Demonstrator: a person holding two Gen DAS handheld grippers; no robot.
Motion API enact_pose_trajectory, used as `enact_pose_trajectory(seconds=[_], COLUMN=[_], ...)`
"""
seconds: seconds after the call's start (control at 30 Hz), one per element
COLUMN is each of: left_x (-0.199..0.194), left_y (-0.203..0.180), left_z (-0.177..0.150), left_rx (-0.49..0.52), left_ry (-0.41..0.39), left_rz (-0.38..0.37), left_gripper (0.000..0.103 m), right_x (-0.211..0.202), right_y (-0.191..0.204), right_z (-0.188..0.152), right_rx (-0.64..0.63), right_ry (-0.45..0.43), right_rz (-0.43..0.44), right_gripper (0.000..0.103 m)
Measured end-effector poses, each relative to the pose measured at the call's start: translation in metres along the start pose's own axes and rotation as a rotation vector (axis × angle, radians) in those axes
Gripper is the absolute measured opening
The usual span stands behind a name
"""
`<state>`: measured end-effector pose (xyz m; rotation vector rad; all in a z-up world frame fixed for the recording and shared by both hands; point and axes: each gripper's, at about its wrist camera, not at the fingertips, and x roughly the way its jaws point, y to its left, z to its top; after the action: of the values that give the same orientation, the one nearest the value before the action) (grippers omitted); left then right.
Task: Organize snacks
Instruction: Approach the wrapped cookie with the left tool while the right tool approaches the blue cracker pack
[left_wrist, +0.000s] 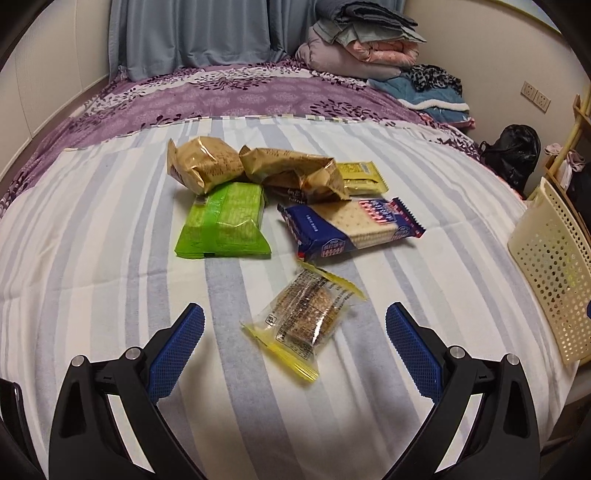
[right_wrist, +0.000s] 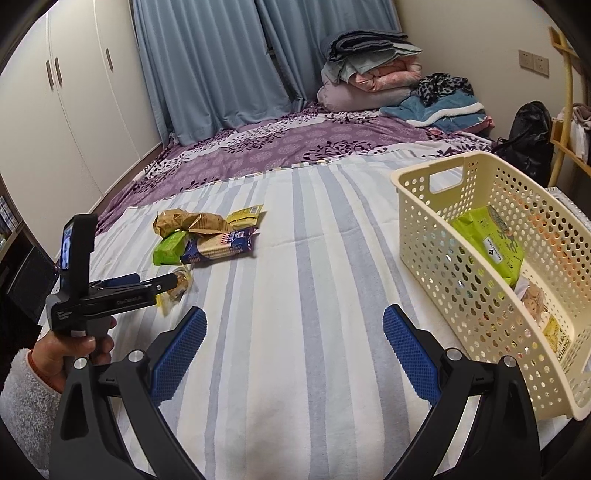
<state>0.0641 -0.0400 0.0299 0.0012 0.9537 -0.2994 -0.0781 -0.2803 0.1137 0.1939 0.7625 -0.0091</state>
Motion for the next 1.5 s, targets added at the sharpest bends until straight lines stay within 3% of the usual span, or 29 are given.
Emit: enact_pose_trajectory(seconds=[0.33,0.43,0.73,1.03,1.3,1.37,1.43,1.5], left_x=[0.021,0.025,0.017,-0.008,-0.016,-0.019,-0.022,-0.024], left_y=[0.001,0.004,0.011,0.028,0.036,0.039,0.043,0.046], left_z=[0.003,0.001,-0.006,-0.01,-0.018,-0.02,-0.023,-0.025], left_rx=[0.013,0.002,0.0,-0.038,-0.048,-0.054,-0.057,-0.057], left_ry=[0.015,0.024,0.008,-0.041,-0.04,-0.041,-0.053,-0.055], left_rz=[-0.037,-0.066,-0.07,-0.081,-0.068,-0.067,-0.054,-0.053], left_gripper=[0.099,0.083,0.055,0.043,0.044,0.05,0.066,0.067], right_x=[0.02,0.028,0.051,0.099,0.165,0.178,0.191,0.201], right_y=[0.005,0.009,0.023,0.059,0.098,0.107,0.117,0.126], right_z=[-0.003,-0.003,0.002,0.026,0.053,0.057,0.062,0.064], right_rx=[-0.014,-0.017,-0.043,-0.112,-0.131,-0.14,-0.156,-0.175], right_ry=[0.046,0.06,0.096,0.114,0.188,0.205,0.219,0.23], right_rz=[-0.01,-0.012,0.0,0.055,0.129,0.134,0.131,0.119], right_gripper=[0.096,0.096,0.096,0.096,0.096,0.096,0.096,0.097])
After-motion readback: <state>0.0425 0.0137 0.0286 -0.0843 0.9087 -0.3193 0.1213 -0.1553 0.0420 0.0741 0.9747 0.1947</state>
